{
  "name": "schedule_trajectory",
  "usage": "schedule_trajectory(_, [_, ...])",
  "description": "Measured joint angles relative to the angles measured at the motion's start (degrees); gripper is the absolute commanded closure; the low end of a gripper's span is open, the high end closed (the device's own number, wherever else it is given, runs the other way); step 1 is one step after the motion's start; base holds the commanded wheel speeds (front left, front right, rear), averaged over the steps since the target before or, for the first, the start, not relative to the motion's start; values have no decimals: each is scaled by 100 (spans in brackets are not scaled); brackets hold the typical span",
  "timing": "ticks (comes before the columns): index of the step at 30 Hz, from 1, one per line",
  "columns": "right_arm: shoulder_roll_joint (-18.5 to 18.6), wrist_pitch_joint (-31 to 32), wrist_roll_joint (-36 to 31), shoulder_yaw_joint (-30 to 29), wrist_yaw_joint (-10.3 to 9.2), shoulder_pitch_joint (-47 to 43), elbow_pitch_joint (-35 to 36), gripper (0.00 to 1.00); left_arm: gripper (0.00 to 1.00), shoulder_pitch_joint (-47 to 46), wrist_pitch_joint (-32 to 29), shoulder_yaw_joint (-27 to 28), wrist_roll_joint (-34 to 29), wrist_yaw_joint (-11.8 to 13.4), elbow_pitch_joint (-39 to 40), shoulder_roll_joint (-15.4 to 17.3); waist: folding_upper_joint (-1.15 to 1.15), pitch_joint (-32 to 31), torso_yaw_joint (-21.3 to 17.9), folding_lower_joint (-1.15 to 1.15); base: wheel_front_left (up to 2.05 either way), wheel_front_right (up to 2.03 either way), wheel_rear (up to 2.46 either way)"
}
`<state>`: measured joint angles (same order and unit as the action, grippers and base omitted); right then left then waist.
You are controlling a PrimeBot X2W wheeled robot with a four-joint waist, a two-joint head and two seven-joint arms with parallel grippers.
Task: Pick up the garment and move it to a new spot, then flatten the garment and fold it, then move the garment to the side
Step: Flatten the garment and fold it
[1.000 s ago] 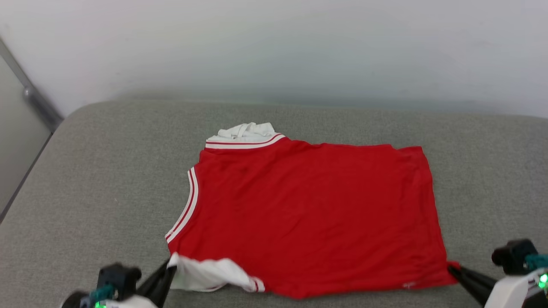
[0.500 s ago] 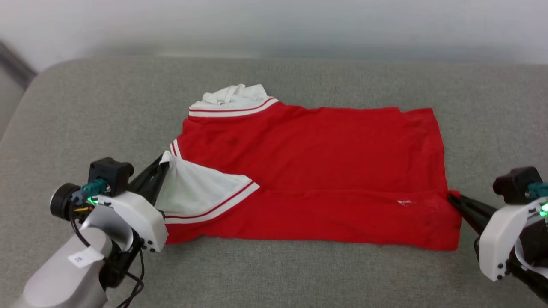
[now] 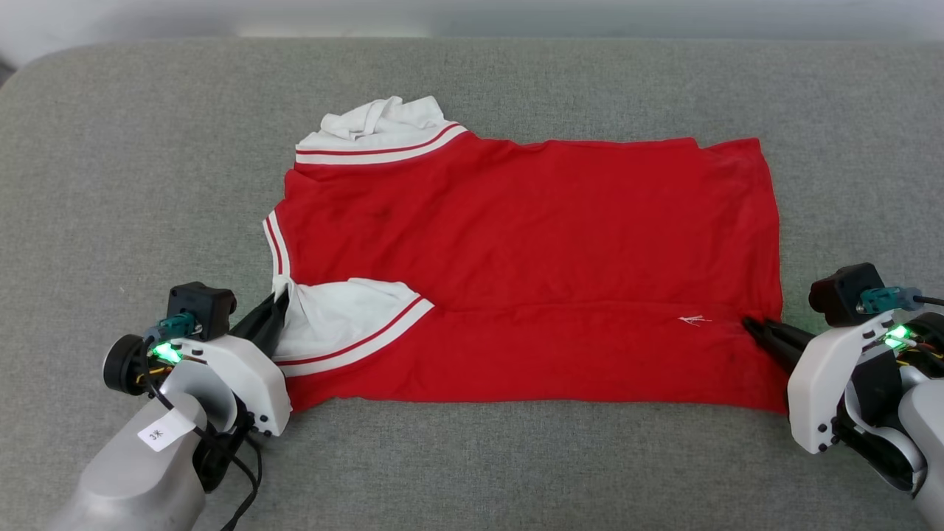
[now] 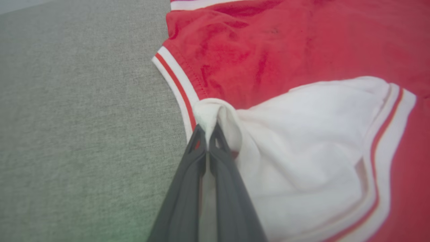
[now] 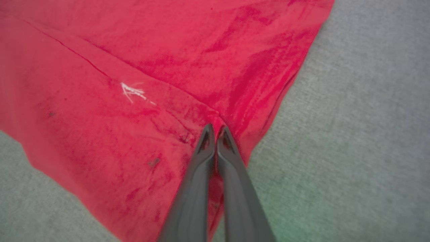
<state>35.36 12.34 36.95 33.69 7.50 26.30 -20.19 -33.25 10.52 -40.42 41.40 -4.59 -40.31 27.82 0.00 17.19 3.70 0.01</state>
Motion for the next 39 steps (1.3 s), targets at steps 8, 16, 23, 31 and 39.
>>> schedule_trajectory(8, [-33,-379,156,191,1,61,-236,0,0,-194,210,-78,-43,-134,-456,-97,0,-299,33,0,0,0,0])
schedule_trajectory(16, [232,-612,289,113,1,-210,-36,0,0,-517,-249,-175,-115,-188,-153,319,0,-841,139,-2,0,0,0])
schedule_trajectory(23, [298,-535,283,-73,1,-416,190,0,0,-833,-2158,-501,307,-256,691,913,0,-1163,225,-2,0,0,0])
schedule_trajectory(31, [148,-396,122,-185,0,-575,367,0,0,-941,-4406,-827,1472,-281,1561,1306,0,-1208,180,-2,0,0,0])
schedule_trajectory(39, [64,-250,29,-183,0,-520,498,0,0,-935,-5549,-1004,2074,-279,1411,1348,0,-1000,-14,-2,0,0,0])
